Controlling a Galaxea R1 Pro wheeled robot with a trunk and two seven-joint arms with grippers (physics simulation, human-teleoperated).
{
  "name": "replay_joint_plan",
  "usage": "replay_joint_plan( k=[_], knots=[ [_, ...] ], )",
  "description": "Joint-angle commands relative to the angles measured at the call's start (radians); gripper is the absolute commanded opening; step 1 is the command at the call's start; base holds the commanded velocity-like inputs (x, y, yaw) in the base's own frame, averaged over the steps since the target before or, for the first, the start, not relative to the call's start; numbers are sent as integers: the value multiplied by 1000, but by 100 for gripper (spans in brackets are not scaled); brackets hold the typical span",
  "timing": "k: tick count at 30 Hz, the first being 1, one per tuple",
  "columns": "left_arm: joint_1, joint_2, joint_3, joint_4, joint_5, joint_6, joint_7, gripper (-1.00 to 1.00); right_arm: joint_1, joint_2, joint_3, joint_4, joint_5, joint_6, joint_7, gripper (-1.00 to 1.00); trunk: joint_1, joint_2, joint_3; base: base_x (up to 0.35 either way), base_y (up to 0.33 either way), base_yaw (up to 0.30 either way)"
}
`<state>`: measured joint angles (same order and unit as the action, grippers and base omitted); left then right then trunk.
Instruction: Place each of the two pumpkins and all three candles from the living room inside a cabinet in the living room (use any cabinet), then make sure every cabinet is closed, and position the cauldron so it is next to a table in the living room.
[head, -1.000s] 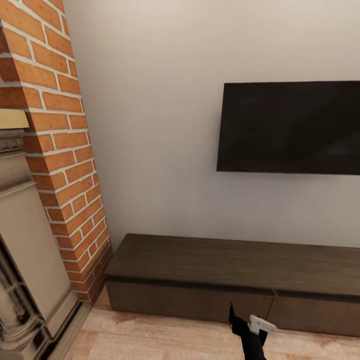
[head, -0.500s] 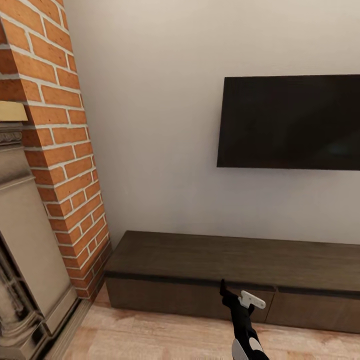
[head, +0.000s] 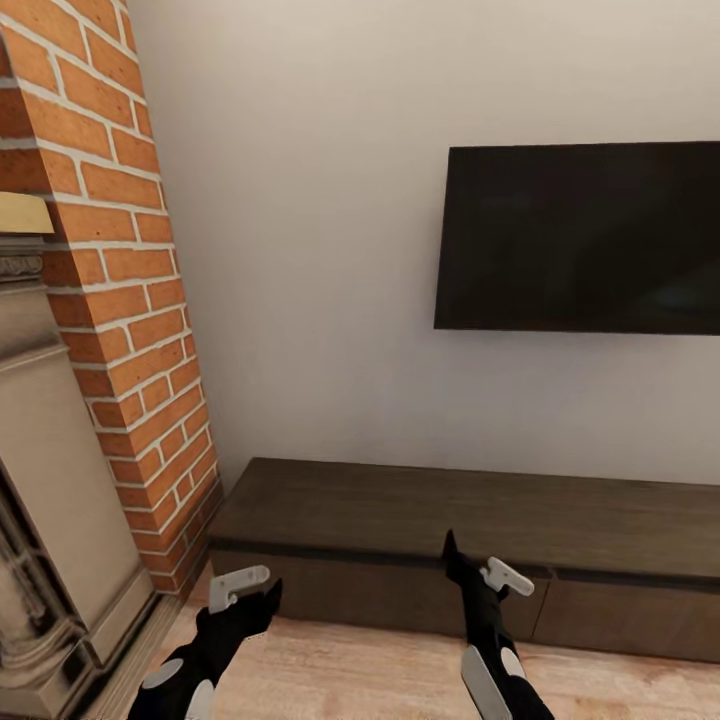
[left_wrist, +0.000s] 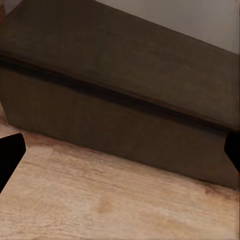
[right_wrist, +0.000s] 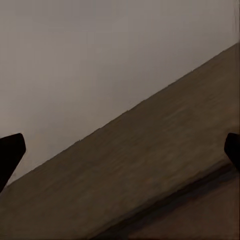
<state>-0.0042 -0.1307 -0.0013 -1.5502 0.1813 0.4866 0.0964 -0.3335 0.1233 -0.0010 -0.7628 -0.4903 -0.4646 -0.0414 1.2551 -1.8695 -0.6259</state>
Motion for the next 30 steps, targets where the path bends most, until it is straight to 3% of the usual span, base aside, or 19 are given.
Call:
replay_joint_plan(
  k=[1, 4, 8, 16, 24, 26, 28, 30],
  knots=[
    [0, 0, 0, -5, 11, 7, 7, 100, 0, 0, 0, -8, -30, 11, -1, 100, 0, 0, -1, 0, 0, 0],
    [0, 9, 2, 31, 10, 4, 4, 100, 2, -1, 1, -4, -65, 26, 0, 100, 0, 0, -1, 0, 0, 0],
    [0, 35, 2, 54, 10, 2, 2, 100, 2, -3, 1, 3, -75, 28, 0, 100, 0, 0, -1, -27, 0, 0],
    [0, 43, 6, 54, 9, 3, 2, 100, 2, -2, 2, 18, -77, 28, 1, 100, 0, 0, -1, -267, 0, 0],
    [0, 45, 7, -43, 11, 16, -8, 100, 2, -1, 3, 83, -106, 43, 31, 100, 0, 0, -1, -249, 0, 0],
    [0, 43, 5, -55, 12, 18, -17, 100, 2, -3, 0, 51, -149, 82, 62, 100, 0, 0, -1, -54, 0, 0],
    [0, 42, 4, -64, 14, 19, -25, 100, 2, -8, -9, -17, -282, 212, 177, 100, 0, 0, -1, -20, 0, 0],
    [0, 41, 4, -66, 21, 19, -29, 100, 2, -20, -14, -34, -361, 266, 244, 100, 0, 0, -1, -10, 0, 0]
  ],
)
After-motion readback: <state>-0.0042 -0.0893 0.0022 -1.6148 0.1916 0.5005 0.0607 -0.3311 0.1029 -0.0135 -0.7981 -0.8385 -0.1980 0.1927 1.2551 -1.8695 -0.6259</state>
